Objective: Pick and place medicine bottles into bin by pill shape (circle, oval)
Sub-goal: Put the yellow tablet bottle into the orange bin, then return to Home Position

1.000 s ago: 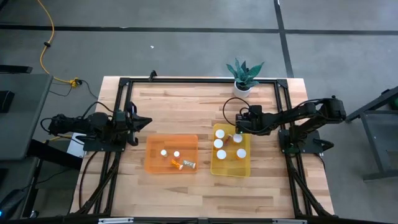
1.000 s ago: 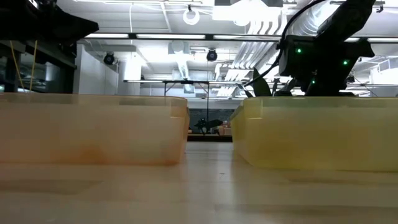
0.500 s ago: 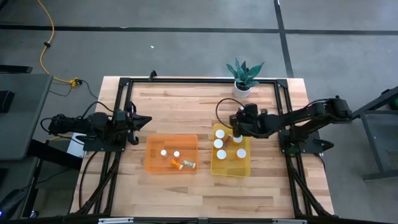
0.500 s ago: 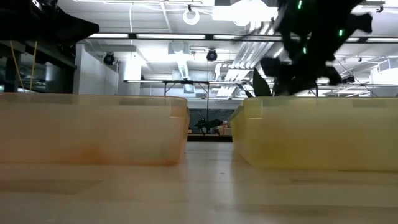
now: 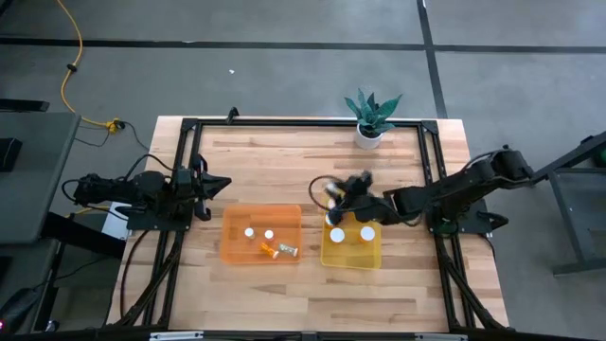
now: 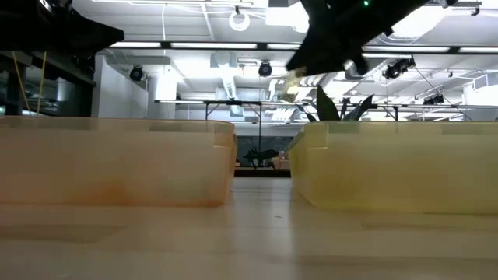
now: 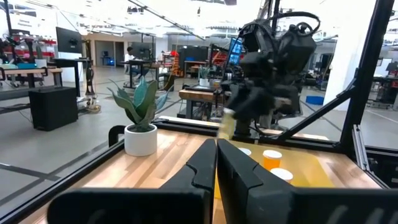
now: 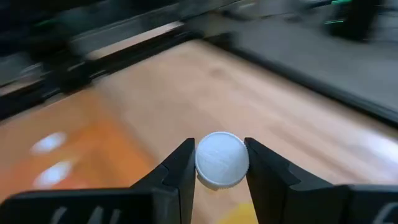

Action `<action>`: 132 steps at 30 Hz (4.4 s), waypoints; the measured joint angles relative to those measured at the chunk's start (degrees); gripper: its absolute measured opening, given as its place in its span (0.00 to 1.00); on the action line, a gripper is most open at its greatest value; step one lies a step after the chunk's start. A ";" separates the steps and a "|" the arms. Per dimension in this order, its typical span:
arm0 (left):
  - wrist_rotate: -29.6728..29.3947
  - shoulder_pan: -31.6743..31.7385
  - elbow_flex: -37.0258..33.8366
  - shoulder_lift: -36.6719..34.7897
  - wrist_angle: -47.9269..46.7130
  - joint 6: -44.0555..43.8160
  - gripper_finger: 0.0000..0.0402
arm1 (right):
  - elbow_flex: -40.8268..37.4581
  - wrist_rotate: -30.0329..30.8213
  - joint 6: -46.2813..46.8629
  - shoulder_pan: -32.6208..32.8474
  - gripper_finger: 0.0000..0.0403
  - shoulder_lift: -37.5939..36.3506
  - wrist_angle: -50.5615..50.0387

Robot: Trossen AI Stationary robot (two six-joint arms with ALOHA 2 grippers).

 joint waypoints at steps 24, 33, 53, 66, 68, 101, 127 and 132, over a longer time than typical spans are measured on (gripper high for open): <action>-0.09 0.00 0.00 0.01 -0.02 0.02 0.01 | 22.26 -35.55 -26.56 -0.11 0.25 30.07 2.89; -0.13 0.00 0.02 0.01 -0.02 0.02 0.01 | 24.03 -36.70 -25.46 -0.44 0.25 31.19 -1.61; -0.13 0.00 0.02 0.01 -0.02 0.02 0.01 | 24.03 -36.13 -24.00 -0.46 0.43 31.18 -2.54; 0.02 0.02 0.02 -0.01 -0.01 -0.18 0.01 | 13.46 -27.58 -30.92 4.22 0.38 15.08 -2.25; 0.02 0.01 0.02 0.00 0.02 -0.32 0.01 | 8.21 -26.02 -29.46 5.01 0.33 10.54 1.38; 10.80 11.80 -4.18 -0.01 -3.46 -1.14 0.00 | -19.97 -27.36 -23.84 4.20 0.00 -15.06 28.13; 19.19 18.12 -6.25 0.01 0.98 -6.43 0.00 | -35.45 -29.05 -18.70 -0.84 0.00 -64.92 7.16; 19.10 18.12 -6.25 0.01 0.98 -6.43 0.00 | -37.71 -29.95 -19.53 0.35 0.00 -70.26 6.40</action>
